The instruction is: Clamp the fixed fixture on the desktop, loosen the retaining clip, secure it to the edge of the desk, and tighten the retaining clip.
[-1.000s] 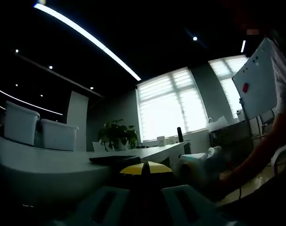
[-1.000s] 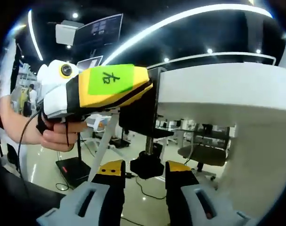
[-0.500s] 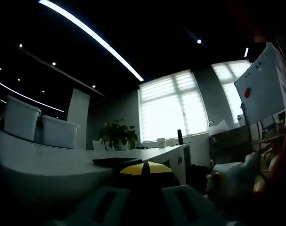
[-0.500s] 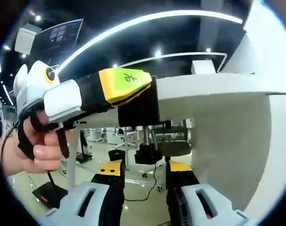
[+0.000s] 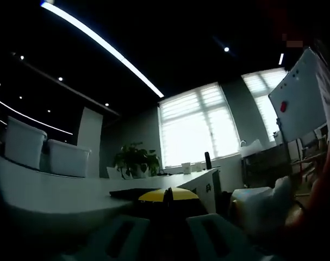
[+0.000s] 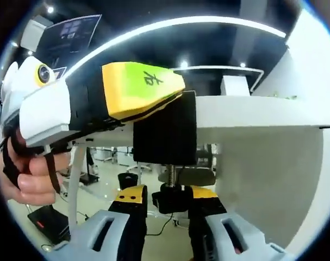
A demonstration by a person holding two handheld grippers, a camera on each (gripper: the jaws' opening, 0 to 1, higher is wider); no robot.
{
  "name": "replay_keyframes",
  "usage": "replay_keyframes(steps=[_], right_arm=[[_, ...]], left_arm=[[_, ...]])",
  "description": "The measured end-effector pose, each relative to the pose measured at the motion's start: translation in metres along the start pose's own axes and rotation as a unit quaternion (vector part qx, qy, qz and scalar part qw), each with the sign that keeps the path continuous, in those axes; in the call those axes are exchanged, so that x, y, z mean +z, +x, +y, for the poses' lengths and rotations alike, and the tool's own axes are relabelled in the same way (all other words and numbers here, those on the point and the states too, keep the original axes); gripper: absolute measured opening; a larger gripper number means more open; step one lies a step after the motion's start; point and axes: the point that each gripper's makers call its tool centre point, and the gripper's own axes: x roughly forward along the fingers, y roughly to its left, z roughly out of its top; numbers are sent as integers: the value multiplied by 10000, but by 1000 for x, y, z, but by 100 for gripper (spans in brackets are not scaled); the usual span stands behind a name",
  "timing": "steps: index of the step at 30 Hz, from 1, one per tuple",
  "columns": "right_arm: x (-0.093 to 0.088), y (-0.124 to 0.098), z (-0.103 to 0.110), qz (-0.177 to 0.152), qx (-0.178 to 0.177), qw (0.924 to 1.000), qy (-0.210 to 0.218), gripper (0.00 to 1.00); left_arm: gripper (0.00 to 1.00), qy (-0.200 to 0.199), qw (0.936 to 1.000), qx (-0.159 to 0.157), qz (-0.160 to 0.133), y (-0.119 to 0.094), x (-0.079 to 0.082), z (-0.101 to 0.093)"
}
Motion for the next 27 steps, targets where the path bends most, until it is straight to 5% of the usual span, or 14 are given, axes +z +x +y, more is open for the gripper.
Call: replay_keyframes(steps=[6, 10, 16, 20, 27], right_arm=[[-1, 1, 0, -21, 356, 9992, -199, 25], [-2, 1, 5, -36, 996, 9944, -342, 25], [-3, 0, 11, -15, 2208, 9742, -460, 25], [-5, -2, 11, 267, 2884, 9571, -73, 25], [-5, 0, 14, 288, 3097, 9497, -376, 25]], left_arm=[[2, -69, 10000, 0, -30, 0, 0, 1], [2, -105, 9999, 10, -29, 2, 0, 3], [2, -93, 10000, 2, -26, 2, 0, 3], [2, -88, 10000, 0, -37, 2, 0, 3], [2, -115, 9999, -23, -76, 2, 0, 3]])
